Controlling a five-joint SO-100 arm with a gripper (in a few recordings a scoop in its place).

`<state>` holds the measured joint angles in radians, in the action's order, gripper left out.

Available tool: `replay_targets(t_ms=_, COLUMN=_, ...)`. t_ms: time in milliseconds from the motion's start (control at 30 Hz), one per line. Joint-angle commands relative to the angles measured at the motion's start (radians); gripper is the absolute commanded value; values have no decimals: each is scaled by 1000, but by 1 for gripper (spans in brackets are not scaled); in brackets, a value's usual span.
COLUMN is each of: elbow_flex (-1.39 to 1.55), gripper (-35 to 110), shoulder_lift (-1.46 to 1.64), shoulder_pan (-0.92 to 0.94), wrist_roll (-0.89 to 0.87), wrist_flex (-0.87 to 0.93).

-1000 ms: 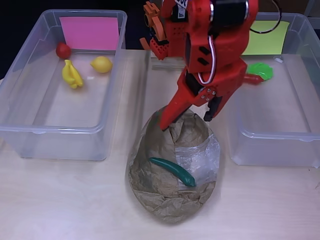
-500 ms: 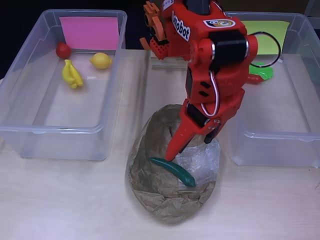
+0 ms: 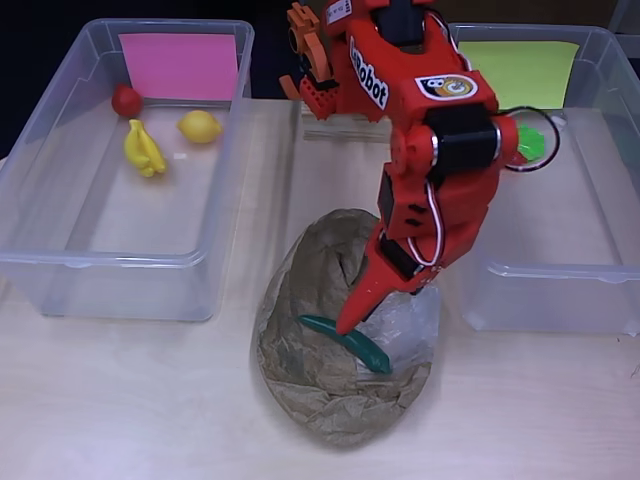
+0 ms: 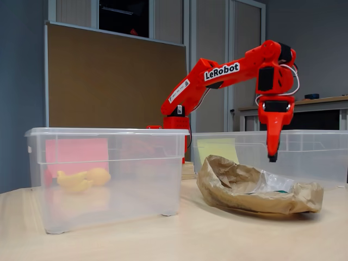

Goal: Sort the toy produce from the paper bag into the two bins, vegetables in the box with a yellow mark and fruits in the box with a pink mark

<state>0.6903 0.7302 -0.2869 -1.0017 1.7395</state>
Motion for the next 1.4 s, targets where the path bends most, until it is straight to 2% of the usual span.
replay_targets(t_ms=0, elbow_flex=152, gripper=50, shoulder_lift=104, shoulder_pan=2, wrist_roll=-15, wrist_flex=-92)
replay_targets(t_ms=267, elbow_flex=413, gripper=48, shoulder_lift=158, shoulder_pan=51, wrist_roll=57, wrist_flex=-339)
replay_targets(t_ms=500, elbow_flex=425, gripper=43, shoulder_lift=141, shoulder_pan=103, wrist_roll=137, wrist_flex=-451)
replay_targets(t_ms=833, elbow_flex=345, gripper=41, shoulder_lift=26, shoulder_pan=123, wrist_roll=178, wrist_flex=-425)
replay_targets(t_ms=1167, elbow_flex=344, gripper=24, shoulder_lift=6, shoulder_pan=138, wrist_roll=163, wrist_flex=-400)
replay_targets(t_ms=1367, elbow_flex=347, gripper=6, shoulder_lift=23, shoulder_pan=153, wrist_roll=152, wrist_flex=-391)
